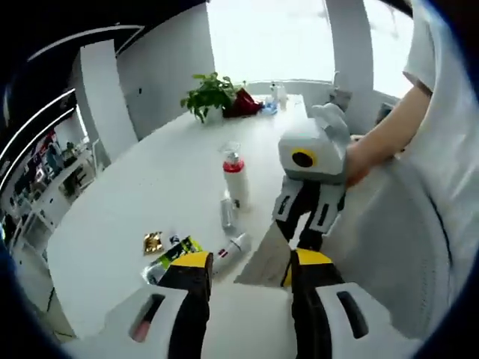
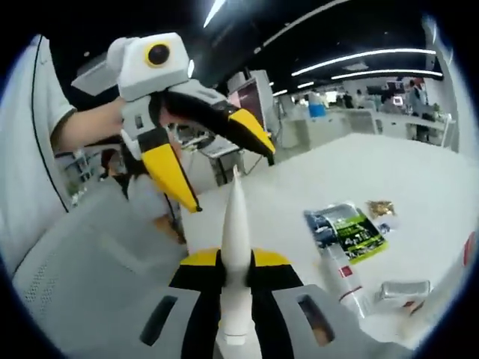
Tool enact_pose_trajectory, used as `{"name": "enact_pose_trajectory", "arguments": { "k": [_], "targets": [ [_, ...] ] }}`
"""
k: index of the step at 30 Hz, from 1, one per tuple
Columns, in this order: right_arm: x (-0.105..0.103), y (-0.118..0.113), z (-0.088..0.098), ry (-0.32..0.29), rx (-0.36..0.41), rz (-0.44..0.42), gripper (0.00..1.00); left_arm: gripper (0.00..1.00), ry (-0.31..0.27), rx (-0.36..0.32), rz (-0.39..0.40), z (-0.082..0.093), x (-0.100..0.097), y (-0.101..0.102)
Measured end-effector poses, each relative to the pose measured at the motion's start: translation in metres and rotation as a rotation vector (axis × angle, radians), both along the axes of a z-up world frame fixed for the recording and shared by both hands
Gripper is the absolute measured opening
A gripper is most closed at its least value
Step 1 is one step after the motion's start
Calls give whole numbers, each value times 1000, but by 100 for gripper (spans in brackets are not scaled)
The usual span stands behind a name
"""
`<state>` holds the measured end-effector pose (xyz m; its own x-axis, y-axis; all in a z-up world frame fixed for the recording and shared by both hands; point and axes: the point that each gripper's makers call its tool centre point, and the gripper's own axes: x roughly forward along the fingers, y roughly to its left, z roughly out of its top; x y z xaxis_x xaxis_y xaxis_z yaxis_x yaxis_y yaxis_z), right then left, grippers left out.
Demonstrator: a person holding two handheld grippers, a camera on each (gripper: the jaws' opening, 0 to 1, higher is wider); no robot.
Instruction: Arrange the skincare products in the storage area until every visible bottle or jar stands upright without overlapping.
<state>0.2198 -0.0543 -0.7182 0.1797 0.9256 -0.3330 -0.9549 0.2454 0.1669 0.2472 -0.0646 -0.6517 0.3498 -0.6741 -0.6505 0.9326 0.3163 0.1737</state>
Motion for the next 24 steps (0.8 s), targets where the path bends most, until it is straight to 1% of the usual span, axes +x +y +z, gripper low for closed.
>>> {"name": "enact_pose_trajectory", "arguments": {
  "k": [2,3,5,6,8,11,15,19,24],
  "targets": [
    [-5,2,2,-16,-9,16,13,39,-5,60,-72,-2,-7,-3],
    [-6,3,2,-25,-13,21,13,37,3,95,-115,-4,-13,-6],
    [-9,3,2,-35,-18,35,13,35,12,133,-167,-7,-19,-9],
    [-11,3,2,-43,-23,45,13,33,0,156,-189,-8,-19,-10],
    [-14,2,2,-59,-33,60,13,30,8,189,-227,-12,-23,-12],
    [-16,1,3,-72,-45,69,13,24,16,221,-274,-15,-26,-17],
    [-18,-2,3,-88,-58,88,13,21,48,245,-342,-21,-36,-26],
    [-18,-3,2,-97,-66,96,13,18,54,286,-373,-30,-38,-27],
    [-13,-7,1,-87,-64,81,14,19,53,295,-364,-31,-35,-28]
  ]
}}
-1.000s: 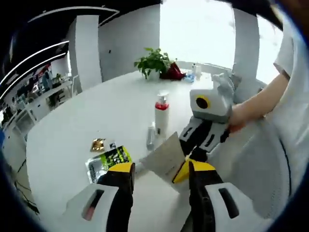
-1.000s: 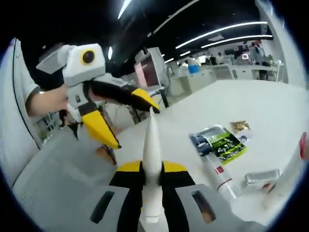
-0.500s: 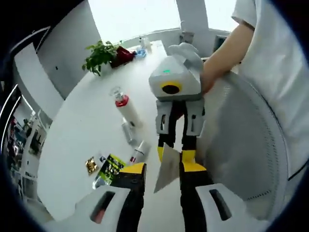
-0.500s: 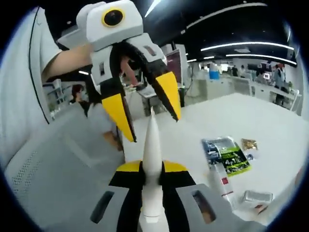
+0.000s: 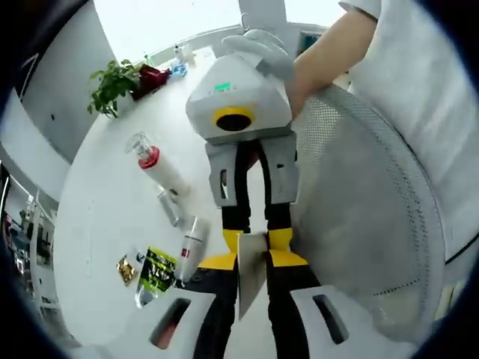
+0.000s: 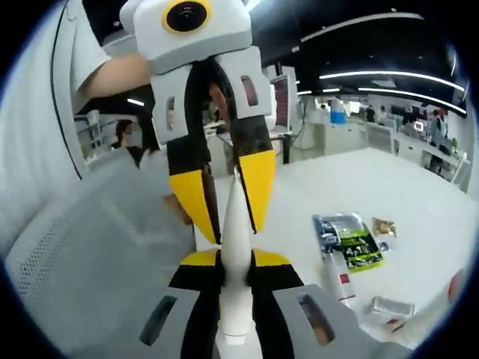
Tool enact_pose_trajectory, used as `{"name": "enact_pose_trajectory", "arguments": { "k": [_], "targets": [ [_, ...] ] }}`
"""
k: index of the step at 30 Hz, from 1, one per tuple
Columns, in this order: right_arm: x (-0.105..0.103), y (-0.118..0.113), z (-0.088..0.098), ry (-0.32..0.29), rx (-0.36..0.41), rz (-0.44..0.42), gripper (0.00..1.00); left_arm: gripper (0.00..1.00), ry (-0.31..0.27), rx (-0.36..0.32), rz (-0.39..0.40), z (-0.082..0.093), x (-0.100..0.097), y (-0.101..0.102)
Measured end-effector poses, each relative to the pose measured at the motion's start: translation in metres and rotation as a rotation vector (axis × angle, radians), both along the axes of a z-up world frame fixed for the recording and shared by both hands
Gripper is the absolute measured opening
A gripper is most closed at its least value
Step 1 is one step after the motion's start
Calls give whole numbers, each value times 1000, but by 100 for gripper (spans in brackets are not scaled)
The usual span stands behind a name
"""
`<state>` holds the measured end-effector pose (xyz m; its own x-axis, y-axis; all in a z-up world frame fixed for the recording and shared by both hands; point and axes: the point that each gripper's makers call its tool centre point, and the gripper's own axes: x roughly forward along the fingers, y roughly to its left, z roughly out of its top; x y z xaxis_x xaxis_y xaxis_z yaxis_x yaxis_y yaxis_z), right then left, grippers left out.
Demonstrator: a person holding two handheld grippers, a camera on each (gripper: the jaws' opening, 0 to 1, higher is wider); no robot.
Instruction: Arrange the skincare products in the storage area until every visible bottle or jar stands upright without overlapping.
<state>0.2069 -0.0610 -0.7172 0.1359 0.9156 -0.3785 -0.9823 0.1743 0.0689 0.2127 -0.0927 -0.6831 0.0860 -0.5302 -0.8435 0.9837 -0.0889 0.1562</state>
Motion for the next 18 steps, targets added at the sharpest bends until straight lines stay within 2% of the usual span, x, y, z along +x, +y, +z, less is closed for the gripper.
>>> {"name": "enact_pose_trajectory", "arguments": {
  "k": [6,13,18],
  "targets": [
    [-2,0,0,3,-4,10,14,15,25,12,14,0,-5,1],
    [-2,-6,-2,-9,-54,2,16,13,2,45,-6,2,-8,-8],
    [15,-24,-4,25,-79,-95,17,12,-14,57,-27,5,-1,-25]
  ]
}}
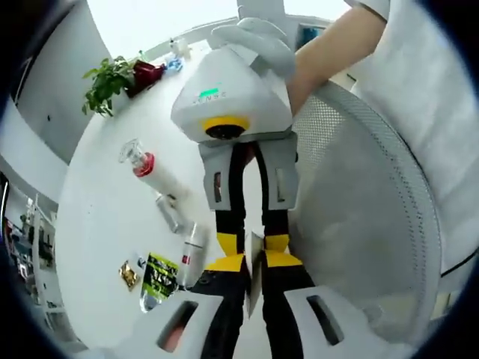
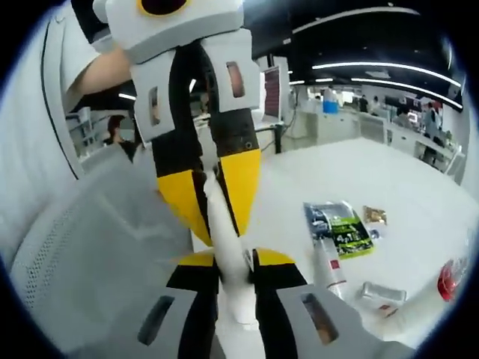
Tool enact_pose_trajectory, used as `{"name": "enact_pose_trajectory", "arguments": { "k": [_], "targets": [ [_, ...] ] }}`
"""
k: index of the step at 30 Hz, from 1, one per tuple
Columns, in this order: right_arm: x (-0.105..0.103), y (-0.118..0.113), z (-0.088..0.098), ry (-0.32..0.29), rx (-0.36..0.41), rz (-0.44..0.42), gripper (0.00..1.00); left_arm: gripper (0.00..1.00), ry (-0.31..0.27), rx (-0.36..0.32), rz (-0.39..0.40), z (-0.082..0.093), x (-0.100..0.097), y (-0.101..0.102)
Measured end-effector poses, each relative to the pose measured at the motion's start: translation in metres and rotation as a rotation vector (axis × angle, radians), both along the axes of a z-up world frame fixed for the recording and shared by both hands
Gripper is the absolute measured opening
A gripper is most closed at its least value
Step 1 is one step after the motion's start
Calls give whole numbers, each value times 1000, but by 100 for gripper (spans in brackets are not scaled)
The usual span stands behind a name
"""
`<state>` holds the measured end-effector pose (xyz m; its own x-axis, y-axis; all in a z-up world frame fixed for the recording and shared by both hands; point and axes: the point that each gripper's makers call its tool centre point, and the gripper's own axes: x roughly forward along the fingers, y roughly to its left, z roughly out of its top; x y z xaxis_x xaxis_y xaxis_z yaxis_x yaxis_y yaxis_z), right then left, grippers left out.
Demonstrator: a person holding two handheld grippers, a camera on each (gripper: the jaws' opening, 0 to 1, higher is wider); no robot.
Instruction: Arrange the skincare products in the storage area until every visible bottle or jar stands upright without overlapping.
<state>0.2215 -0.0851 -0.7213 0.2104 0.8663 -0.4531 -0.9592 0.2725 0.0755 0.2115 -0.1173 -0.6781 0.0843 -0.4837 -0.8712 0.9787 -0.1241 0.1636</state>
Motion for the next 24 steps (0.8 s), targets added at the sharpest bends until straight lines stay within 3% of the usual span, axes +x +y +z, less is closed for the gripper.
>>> {"name": "enact_pose_trajectory", "arguments": {
  "k": [10,19,24],
  "targets": [
    [23,-40,-1,-12,-36,-108,17,11,-19,9,-61,2,24,-42],
    [54,-60,-1,-9,-42,-120,18,11,-6,-1,-61,4,52,-61],
    [73,-63,-3,-18,-48,-122,18,12,1,0,-48,2,79,-66]
  ]
}}
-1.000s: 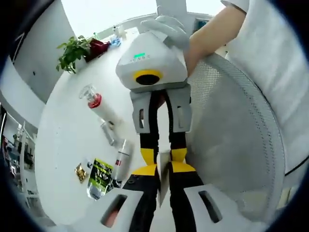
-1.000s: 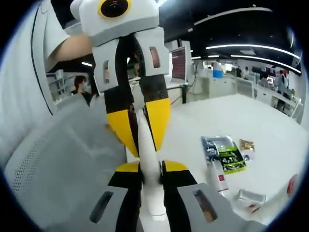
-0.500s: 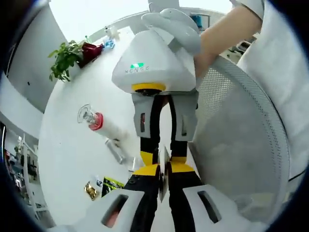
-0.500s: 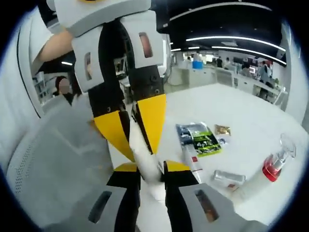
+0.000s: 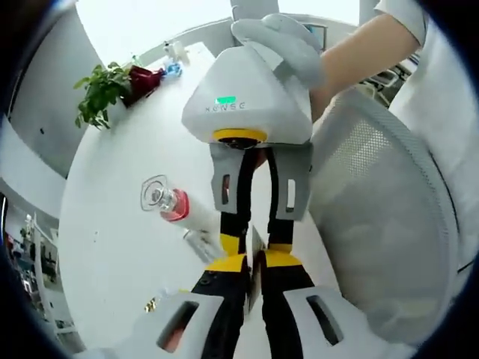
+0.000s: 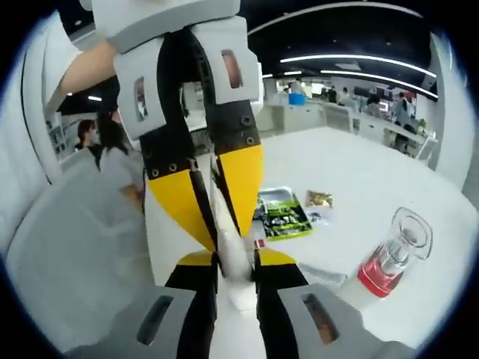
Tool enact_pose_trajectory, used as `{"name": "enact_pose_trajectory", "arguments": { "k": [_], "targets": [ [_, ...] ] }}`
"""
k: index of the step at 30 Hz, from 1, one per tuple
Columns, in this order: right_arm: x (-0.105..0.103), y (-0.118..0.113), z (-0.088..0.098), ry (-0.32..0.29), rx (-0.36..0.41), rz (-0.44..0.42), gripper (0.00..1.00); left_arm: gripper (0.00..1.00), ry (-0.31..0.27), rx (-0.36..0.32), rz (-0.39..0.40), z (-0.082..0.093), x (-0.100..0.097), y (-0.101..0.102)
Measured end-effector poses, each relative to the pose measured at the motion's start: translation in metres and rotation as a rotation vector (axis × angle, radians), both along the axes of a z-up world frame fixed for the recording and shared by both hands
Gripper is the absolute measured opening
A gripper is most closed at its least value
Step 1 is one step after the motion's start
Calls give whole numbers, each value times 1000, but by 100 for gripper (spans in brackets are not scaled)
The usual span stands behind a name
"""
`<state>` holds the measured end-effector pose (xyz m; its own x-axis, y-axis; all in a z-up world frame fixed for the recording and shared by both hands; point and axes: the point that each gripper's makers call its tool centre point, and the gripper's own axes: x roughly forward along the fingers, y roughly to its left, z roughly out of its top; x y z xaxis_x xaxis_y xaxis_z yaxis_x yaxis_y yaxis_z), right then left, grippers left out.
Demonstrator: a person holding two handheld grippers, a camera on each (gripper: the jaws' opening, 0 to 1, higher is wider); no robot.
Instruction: Arrange the skincare products in the storage area until every visible bottle or jar stands upright without overlapping.
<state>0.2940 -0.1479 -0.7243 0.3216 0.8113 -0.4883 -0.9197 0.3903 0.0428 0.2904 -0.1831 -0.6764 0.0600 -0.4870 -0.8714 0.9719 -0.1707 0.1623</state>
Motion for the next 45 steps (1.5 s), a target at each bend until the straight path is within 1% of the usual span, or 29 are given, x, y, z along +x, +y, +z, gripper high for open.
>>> {"name": "enact_pose_trajectory", "arguments": {
  "k": [2,6,11,14,17,20,22,27,31,37,40,42,45],
  "targets": [
    [6,1,0,-5,-9,4,18,12,-2,7,-3,0,6,1],
    [20,2,0,-16,-20,-16,18,12,-2,8,-1,-1,19,3],
    [34,2,1,-50,-41,-55,19,12,-1,4,2,-1,33,3],
    [38,0,1,-58,-52,-64,20,12,8,0,3,-2,37,1],
    [42,-4,1,-57,-61,-93,21,11,15,-9,-1,-2,39,-3],
    [42,-8,0,-63,-76,-106,23,11,33,-22,-2,-2,39,-7],
    [39,-14,-2,-73,-109,-123,24,11,30,-26,-6,-2,38,-8],
    [28,-21,-6,-59,-130,-160,34,11,35,-33,-6,-2,40,-10],
    [24,-32,-8,-40,-135,-199,34,11,46,-48,4,-1,42,-15],
    [13,-47,-10,-3,-127,-247,34,11,39,-57,22,-1,46,-17],
    [6,-58,-16,39,-141,-281,37,11,33,-60,26,-1,48,-19],
    [2,-62,-14,26,-133,-290,34,11,30,-61,29,-1,50,-21],
    [-2,-70,-14,51,-120,-329,35,11,25,-64,33,-1,54,-22]
  ]
}}
